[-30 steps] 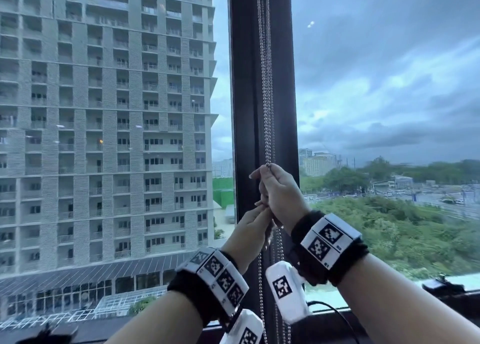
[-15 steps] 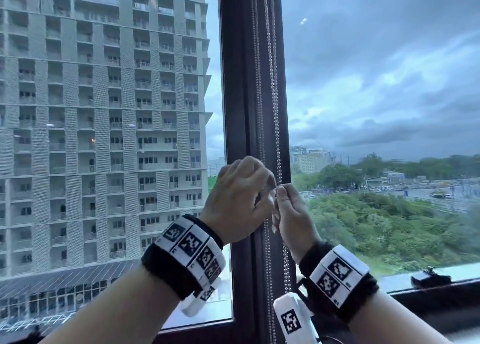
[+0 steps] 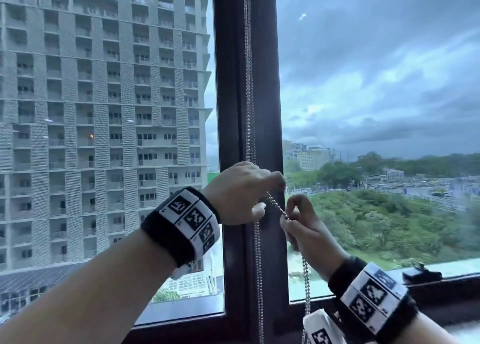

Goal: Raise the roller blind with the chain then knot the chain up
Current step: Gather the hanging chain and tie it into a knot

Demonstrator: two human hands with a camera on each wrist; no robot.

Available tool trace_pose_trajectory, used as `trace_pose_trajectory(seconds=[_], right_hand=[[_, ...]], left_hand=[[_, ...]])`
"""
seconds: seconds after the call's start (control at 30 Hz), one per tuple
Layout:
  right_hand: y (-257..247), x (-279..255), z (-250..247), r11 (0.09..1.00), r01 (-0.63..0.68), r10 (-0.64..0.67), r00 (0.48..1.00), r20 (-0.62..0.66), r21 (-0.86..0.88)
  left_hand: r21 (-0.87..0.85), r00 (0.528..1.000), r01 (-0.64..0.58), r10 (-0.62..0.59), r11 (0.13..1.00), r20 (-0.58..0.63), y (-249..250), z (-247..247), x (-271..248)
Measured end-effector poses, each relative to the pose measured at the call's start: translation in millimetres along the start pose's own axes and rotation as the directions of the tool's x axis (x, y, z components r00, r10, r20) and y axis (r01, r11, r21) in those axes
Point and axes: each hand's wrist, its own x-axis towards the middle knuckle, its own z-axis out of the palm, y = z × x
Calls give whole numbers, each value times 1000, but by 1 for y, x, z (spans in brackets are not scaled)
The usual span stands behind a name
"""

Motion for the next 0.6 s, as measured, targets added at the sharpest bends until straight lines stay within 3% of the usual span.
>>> trace_pose_trajectory(seconds=[0.07,0.13,0.23,0.4,0.5,0.6], right_hand=[[-3,1,-7,992,78,-72,996,58,-100],[-3,3,-14,944,147,-123,987,101,-294],[1,9,-21,883,174,-156,985,77,-436],[-15,38,-16,946,170,-196,978,-70,-275],[-33,61,-11,953,203,-233,966,-114,-226],[-53,74,-5,965,187,-203,977,-72,-186]], left_hand=[[-213,990,105,-123,971,-74,-3,1,1],[-413,964,196,-251,889,-83,-6,1,2],[-647,927,217,-362,731,-98,-7,-1,5],[-940,855,88,-509,330,-99,3,-5,17],[-995,815,7,-577,104,-55,9,-7,22],[-983,789,-133,-614,-129,-26,14,-6,24]])
